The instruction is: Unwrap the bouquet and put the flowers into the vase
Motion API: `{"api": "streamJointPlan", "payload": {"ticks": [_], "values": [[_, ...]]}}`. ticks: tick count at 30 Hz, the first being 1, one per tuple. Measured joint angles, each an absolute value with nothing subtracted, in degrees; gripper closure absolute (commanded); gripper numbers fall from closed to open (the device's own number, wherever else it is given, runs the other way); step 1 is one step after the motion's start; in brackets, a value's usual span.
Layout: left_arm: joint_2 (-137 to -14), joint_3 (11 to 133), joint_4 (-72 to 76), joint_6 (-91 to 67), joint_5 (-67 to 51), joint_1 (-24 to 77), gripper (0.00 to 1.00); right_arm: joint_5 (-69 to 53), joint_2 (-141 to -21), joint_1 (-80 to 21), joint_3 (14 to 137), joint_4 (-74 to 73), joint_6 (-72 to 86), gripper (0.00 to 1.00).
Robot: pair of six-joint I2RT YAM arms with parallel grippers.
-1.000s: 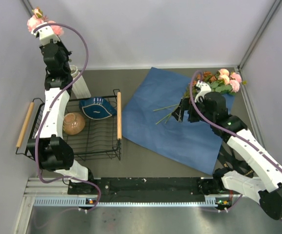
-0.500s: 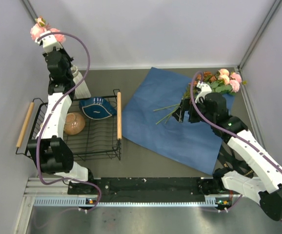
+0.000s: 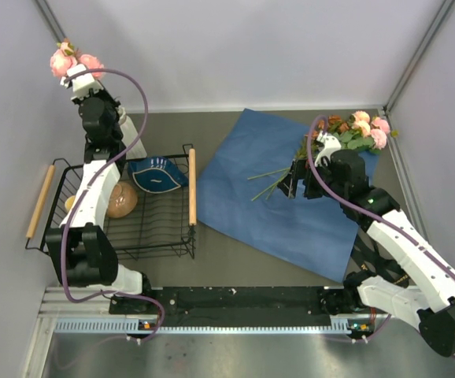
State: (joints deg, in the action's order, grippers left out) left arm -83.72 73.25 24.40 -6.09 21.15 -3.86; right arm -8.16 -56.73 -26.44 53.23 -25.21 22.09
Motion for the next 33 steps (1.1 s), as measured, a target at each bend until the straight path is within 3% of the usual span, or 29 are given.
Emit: {"api": "streamJointPlan", "payload": {"ticks": [33], "values": [[-89.36,69.56,31.31,-5.82,24.14,-3.66,0.98,-8.73,-56.9,-25.93,52.9,-25.21,21.96,0.01]]}}
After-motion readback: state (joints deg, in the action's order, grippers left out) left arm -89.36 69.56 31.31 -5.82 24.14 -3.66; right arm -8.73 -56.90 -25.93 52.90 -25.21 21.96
